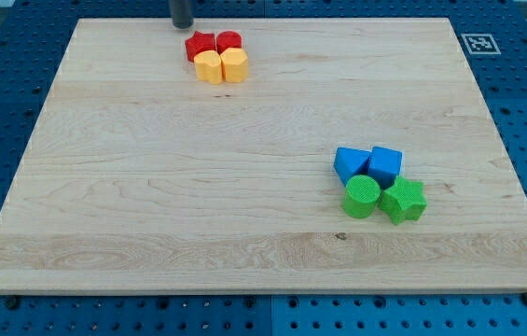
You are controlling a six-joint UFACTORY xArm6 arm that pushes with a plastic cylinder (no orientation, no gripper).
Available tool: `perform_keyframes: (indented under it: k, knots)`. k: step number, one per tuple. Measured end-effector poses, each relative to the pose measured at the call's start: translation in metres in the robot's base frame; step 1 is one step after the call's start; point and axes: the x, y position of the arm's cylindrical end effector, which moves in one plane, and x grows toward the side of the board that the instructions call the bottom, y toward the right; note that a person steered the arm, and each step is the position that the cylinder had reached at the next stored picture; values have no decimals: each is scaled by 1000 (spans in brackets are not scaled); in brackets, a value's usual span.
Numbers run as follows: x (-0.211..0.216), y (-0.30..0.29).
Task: Push the red star into the yellow heart
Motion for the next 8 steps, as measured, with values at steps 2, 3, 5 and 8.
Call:
perform_keyframes:
  k: [2,3,5,8]
  knots:
    - [0,0]
    - [0,4]
    - [0,11]
    - [34,28]
